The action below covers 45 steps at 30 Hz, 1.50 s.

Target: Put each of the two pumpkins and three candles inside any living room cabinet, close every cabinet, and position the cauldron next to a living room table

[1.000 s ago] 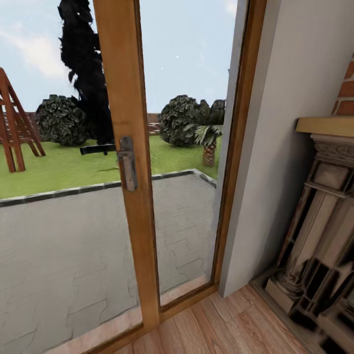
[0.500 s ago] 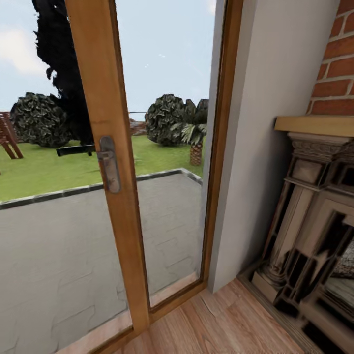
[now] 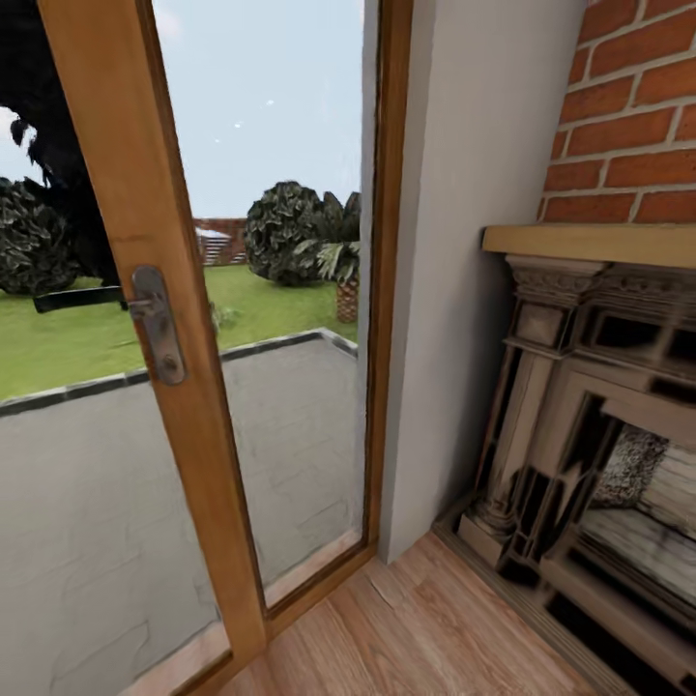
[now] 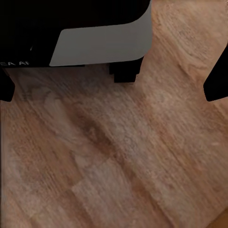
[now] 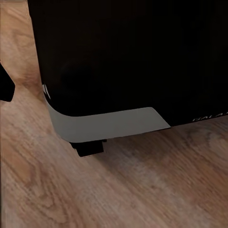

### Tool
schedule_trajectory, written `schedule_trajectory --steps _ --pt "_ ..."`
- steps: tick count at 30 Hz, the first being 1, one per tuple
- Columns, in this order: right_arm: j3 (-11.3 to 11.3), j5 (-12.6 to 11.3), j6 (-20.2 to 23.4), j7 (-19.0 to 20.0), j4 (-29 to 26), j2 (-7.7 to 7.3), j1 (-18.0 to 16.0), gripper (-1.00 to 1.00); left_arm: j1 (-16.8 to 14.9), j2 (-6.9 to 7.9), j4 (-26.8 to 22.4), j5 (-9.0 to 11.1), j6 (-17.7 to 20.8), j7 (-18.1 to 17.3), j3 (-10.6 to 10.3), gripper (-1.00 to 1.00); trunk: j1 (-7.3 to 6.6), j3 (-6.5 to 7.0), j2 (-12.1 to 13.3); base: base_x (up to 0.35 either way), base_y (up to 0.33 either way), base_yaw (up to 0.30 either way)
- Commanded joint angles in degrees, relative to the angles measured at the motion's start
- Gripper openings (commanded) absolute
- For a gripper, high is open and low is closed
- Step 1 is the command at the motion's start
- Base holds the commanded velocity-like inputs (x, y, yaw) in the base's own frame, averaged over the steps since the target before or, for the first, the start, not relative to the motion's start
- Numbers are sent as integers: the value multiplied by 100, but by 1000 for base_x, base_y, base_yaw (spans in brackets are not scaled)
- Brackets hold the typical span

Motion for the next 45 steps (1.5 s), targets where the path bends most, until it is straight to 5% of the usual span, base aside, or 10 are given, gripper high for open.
schedule_trajectory --steps 1,23,29,34,45 --pt "48 -46 -14 -14 12 3 -6 100 1 4 -12 46 51 5 -43 100 -1 -9 -3 -9 3 -271" --pt "47 -58 -10 -7 129 -57 68 100 5 -9 373 55 44 -4 -30 100 -1 -93 -3 -1 0 -269" --pt "47 -64 -33 -6 133 -41 81 100 17 -10 374 78 -498 -8 -33 100 -1 -120 -3 0 0 -256" --pt "46 -72 -246 -6 134 -29 90 100 278 -13 374 79 -1605 -8 -33 100 -1 -144 -3 0 0 -255" --pt "39 -72 -479 -6 132 -50 218 100 413 -18 374 98 -2313 -8 -31 100 -1 -195 -3 0 0 -255"
